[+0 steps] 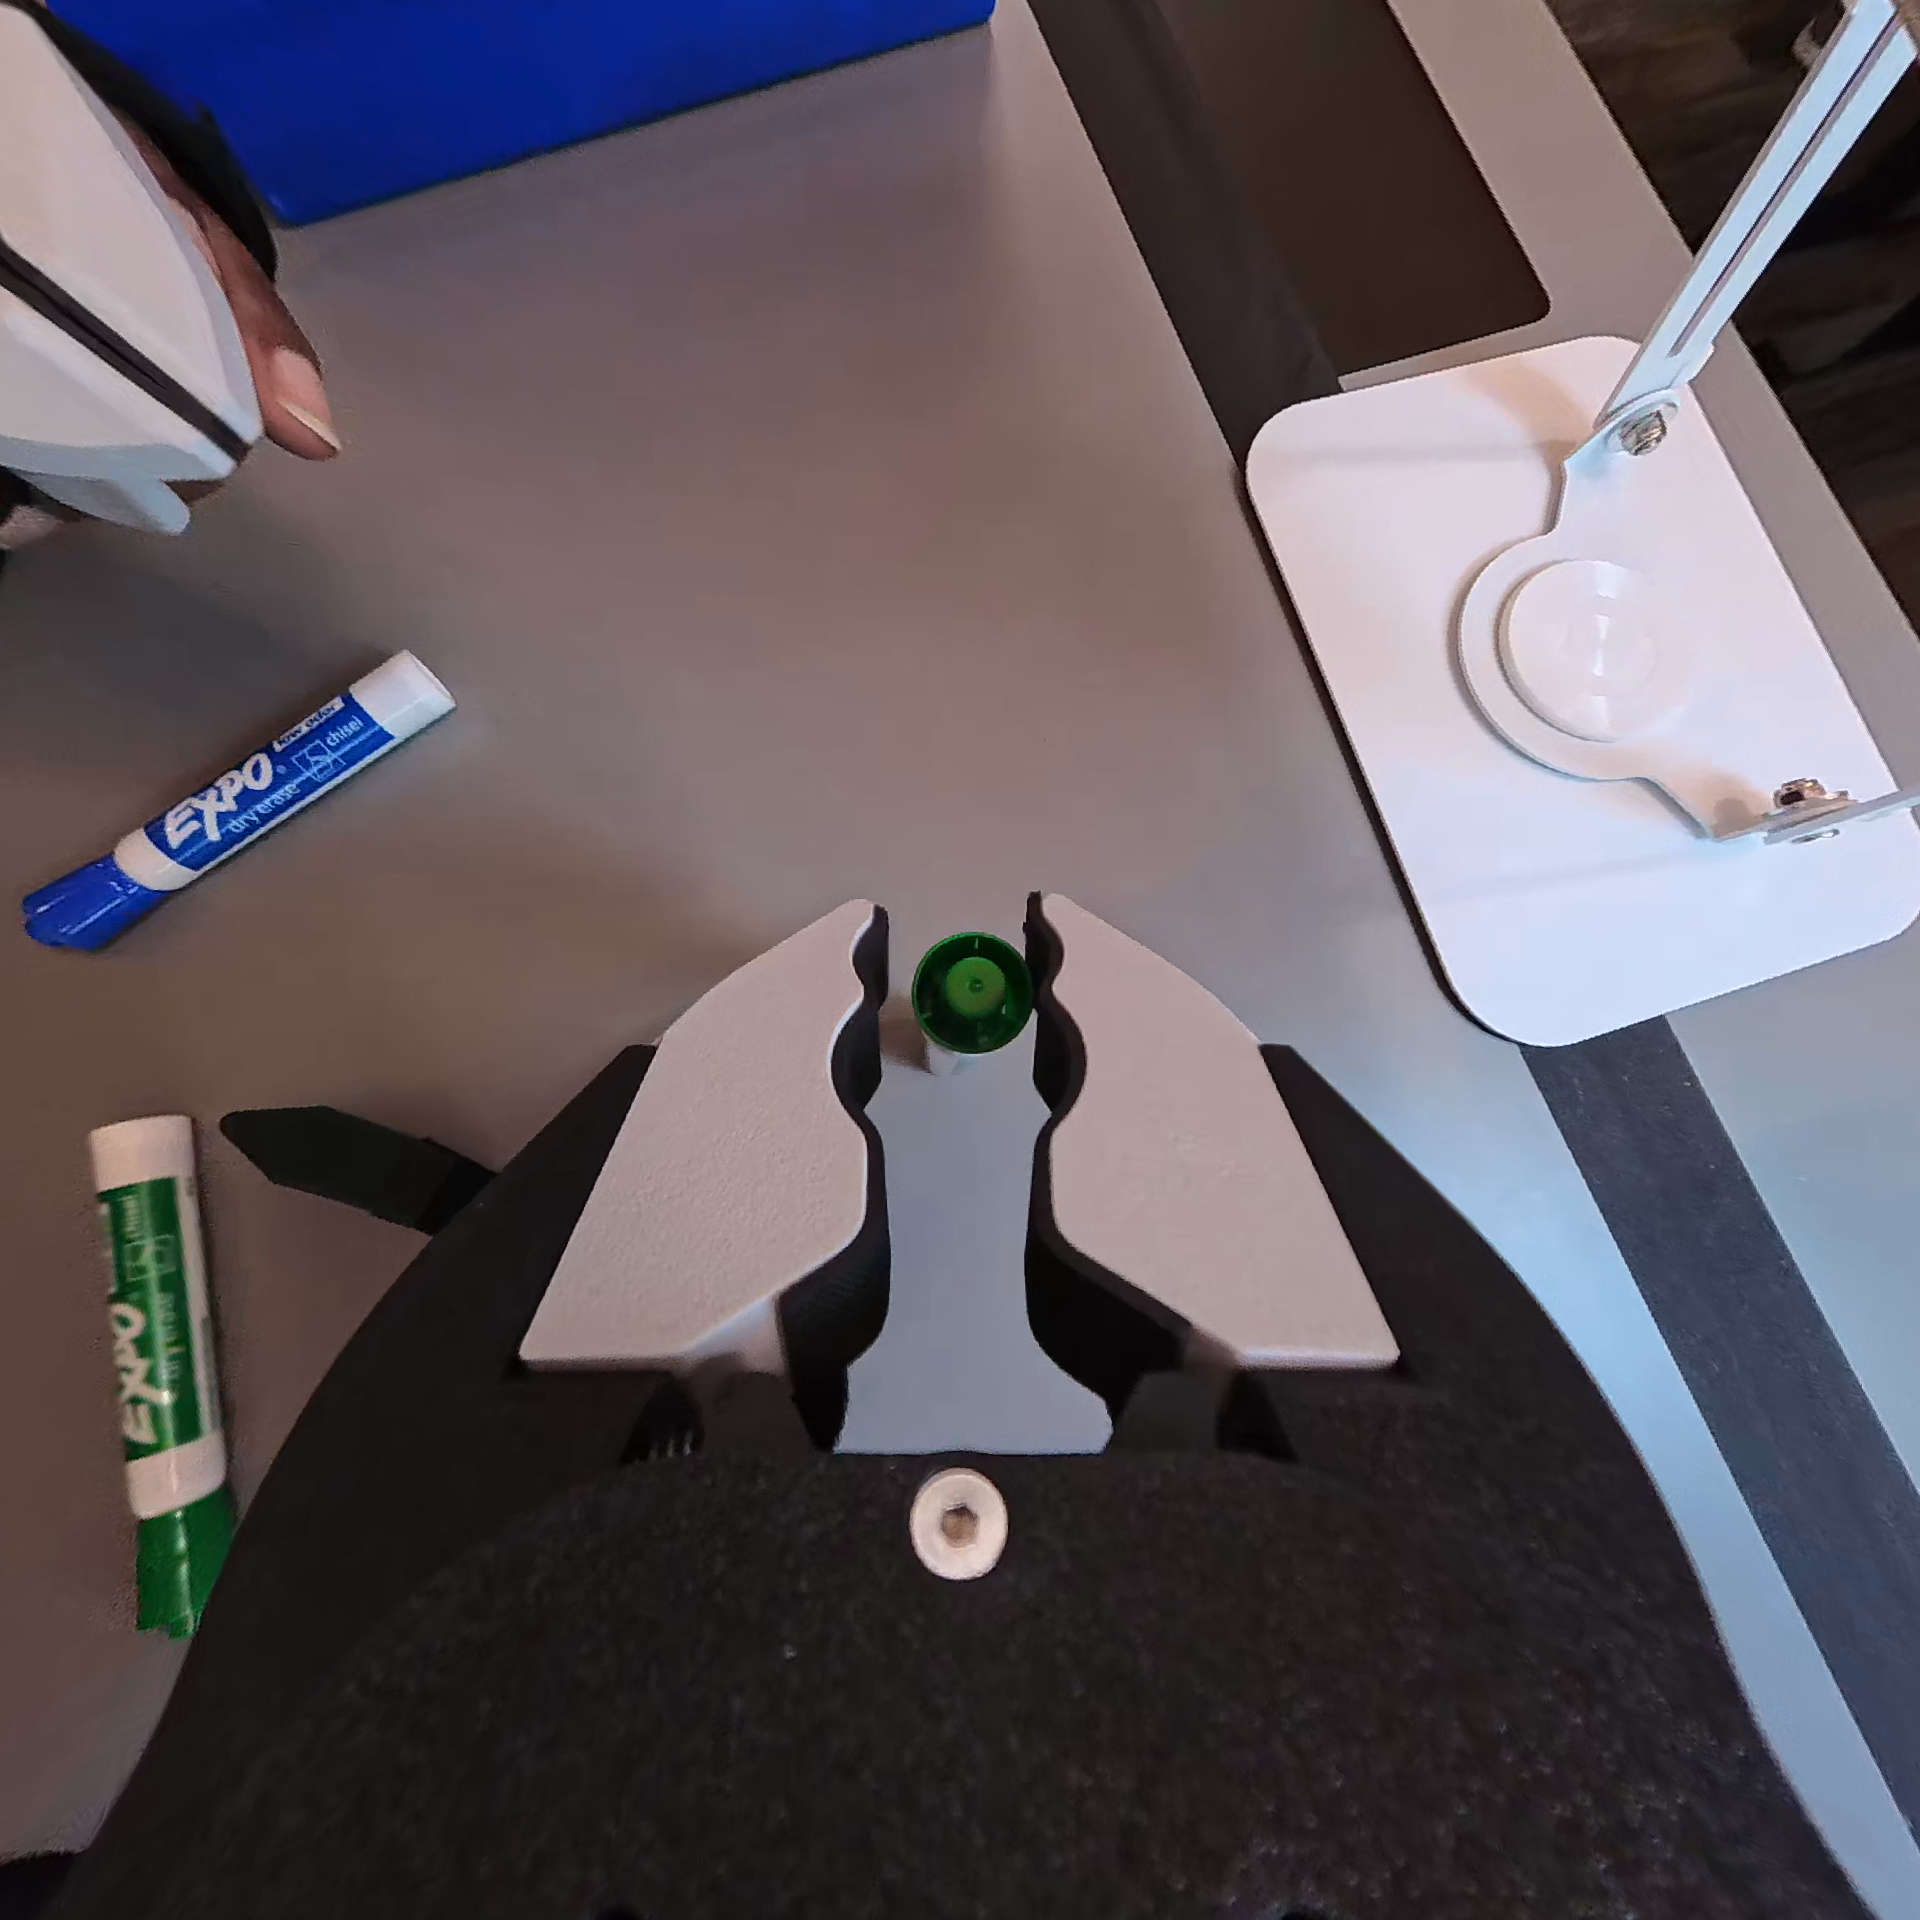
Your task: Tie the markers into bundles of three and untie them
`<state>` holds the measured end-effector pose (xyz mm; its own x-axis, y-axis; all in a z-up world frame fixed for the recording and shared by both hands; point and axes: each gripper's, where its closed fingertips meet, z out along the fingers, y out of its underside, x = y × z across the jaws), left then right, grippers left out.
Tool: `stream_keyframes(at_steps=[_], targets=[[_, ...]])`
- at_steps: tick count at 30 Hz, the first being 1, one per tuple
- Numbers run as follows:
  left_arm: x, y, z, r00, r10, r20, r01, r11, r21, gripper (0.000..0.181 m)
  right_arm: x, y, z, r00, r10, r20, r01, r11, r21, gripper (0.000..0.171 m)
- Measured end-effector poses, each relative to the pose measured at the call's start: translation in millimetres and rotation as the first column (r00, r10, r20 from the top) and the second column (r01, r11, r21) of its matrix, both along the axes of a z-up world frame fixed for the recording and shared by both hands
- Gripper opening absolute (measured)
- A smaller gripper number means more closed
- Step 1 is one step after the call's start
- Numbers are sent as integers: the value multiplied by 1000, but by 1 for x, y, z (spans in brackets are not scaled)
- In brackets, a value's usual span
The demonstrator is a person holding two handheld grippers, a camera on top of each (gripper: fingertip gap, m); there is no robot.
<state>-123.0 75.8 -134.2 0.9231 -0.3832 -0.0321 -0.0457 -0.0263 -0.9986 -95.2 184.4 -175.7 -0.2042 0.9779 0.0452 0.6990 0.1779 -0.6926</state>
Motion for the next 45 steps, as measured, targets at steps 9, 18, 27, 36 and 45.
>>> stream_keyframes(at_steps=[9, 18, 27, 36, 45], targets=[[2, -2, -3, 999, -16, -48, 16, 1000, -5, 4, 27, -32, 69, 967, 40, -250, -16, 995, 98, 45], [3, -1, -5, 995, 4, -101, -5, 1000, -11, 0, 162, -127, -25, 978, 203, 43, -204, 979, 22, 43], [10, -1, -14, 991, -14, -132, 9, 999, -38, 0, 150, -100, -90, 994, 36, 99, -43, 997, 64, 26], [8, 2, -18, 989, -28, -145, 21, 999, -49, 0, 142, -103, 10, 992, 122, 27, -124, 986, 114, 19], [8, 2, -18, 990, -39, -136, 32, 998, -52, 0, 98, -11, 55, 978, 5, 210, -52, 974, 222, 19]])
